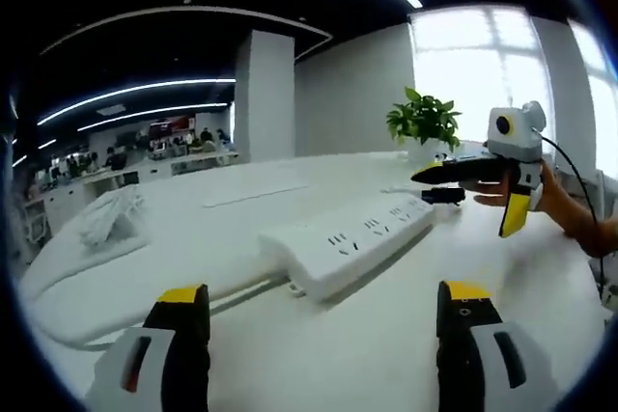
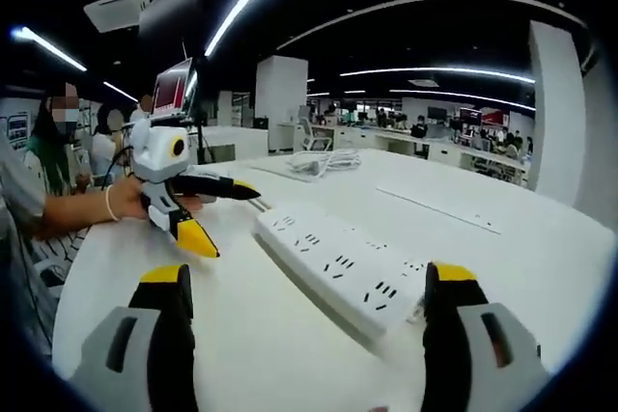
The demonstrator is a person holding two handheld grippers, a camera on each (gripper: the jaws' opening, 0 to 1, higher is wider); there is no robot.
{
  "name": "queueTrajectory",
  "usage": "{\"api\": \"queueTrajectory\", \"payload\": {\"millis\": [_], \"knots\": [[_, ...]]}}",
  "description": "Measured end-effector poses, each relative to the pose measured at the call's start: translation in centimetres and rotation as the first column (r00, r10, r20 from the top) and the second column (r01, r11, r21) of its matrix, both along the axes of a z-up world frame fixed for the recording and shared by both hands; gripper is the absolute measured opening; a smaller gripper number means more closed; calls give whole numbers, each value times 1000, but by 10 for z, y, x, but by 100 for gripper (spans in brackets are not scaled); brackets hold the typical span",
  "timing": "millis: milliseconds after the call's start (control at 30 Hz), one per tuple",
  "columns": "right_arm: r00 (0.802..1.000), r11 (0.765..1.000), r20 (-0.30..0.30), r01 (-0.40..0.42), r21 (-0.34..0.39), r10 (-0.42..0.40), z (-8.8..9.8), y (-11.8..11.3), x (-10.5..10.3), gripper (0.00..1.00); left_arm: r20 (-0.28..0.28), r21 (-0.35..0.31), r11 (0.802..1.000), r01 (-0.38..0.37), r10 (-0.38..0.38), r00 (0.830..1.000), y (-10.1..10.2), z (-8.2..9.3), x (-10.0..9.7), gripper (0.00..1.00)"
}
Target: Straighten the power strip on the desk, plug the charger into it
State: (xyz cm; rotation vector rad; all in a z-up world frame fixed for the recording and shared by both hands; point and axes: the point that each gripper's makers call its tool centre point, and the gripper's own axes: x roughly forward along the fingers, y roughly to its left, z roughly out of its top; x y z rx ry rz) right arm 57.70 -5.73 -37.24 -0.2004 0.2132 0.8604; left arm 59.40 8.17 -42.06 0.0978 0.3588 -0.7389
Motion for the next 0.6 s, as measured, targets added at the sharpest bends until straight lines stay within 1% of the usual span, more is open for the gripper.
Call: {"api": "queueTrajectory", "payload": {"millis": [133, 233, 400, 600], "knots": [[1000, 1000, 10, -7, -20, 7, 1, -1, -1, 100, 5, 43, 999, -2, 2, 1000, 0, -3, -1, 99], [1000, 1000, 9, -13, -21, 13, 2, -2, -3, 100, -2, 82, 996, 21, -21, 1000, 0, -6, -4, 99], [1000, 1000, -2, -14, -20, 14, 0, -3, -5, 100, -31, 79, 995, 59, -56, 998, -3, -6, -10, 99], [1000, 1000, 7, 9, -30, -9, 2, -9, -3, 100, -18, 27, 998, 49, -49, 999, 0, 4, -10, 99]]}}
